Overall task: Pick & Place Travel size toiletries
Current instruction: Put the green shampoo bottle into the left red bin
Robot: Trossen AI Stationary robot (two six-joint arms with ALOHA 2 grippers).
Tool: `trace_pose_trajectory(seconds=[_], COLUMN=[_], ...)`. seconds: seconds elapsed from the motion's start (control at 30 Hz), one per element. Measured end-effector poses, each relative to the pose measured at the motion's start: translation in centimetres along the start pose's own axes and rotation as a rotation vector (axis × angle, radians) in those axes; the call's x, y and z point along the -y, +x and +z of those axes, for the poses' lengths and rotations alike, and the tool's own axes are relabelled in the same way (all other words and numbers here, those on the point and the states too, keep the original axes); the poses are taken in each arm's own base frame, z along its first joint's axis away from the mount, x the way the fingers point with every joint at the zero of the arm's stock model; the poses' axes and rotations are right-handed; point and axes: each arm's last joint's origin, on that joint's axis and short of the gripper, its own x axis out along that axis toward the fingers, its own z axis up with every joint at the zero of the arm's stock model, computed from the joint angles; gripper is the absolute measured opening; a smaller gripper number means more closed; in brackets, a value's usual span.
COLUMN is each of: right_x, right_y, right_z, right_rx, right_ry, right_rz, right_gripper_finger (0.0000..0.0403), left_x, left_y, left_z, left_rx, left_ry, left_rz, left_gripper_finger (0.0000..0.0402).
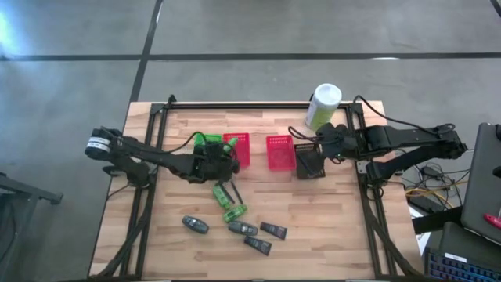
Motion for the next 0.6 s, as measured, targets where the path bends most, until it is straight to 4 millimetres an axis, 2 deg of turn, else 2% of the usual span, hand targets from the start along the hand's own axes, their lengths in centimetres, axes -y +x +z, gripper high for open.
trace_pose_trajectory(seconds=[0.37, 0.6], right_x=[0.2, 0.3], right_y=[0.3, 0.5], right_z=[-0.5, -0.7], right_rx=[-0.033, -0.041], right_ry=[0.006, 0.0], right_rz=[0.003, -0.007], right_gripper_finger=[0.0285, 0.03], left_x=[-0.8, -0.7], left_y=[1.7, 1.7], left_z=[1.0, 1.0], left_rx=[-0.045, -0.058], left_ry=[-0.041, -0.049], left_rz=[0.007, -0.011], left_gripper_finger=[0.0125, 0.013])
